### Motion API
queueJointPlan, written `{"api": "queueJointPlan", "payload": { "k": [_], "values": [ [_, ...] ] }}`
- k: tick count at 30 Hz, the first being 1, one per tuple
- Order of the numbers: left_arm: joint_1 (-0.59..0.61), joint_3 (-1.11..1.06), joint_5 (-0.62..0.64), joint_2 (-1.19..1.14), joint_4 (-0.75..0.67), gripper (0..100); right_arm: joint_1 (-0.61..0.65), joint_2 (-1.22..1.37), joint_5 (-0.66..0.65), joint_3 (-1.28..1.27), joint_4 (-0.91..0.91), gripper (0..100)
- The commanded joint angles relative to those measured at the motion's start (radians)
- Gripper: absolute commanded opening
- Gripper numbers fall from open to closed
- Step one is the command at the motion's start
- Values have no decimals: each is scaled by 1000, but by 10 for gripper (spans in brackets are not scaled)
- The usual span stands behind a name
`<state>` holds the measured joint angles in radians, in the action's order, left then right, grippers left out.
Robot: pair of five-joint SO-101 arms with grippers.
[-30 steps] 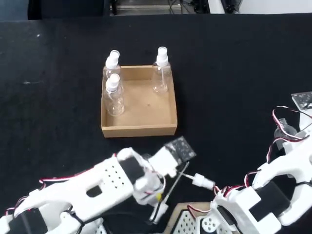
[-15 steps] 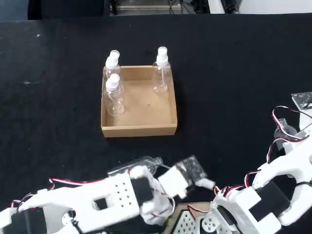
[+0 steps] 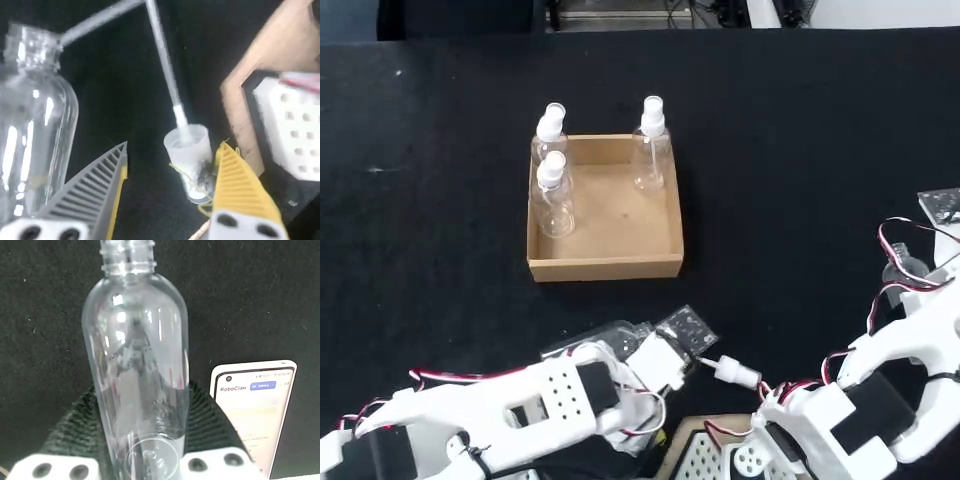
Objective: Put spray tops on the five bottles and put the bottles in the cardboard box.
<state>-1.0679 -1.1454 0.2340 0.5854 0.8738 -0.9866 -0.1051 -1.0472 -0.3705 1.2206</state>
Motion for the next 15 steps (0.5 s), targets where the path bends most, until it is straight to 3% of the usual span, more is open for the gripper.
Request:
{"api": "queueJointPlan", "payload": {
  "k": [1, 6, 11, 13, 15],
  "values": [
    [12, -8, 12, -2, -12, 256, -2, -56, -12, 51, -11, 11],
    [12, -13, 5, 0, -6, 243, -2, -56, -12, 51, -9, 11],
    [19, -12, -2, 11, -2, 19, -2, -56, -12, 51, -12, 11],
    [19, -4, -61, 11, 35, 59, -2, -56, -12, 51, -14, 11],
    [19, 19, -110, 12, 84, 27, -2, -56, -12, 51, -14, 11]
  ]
}}
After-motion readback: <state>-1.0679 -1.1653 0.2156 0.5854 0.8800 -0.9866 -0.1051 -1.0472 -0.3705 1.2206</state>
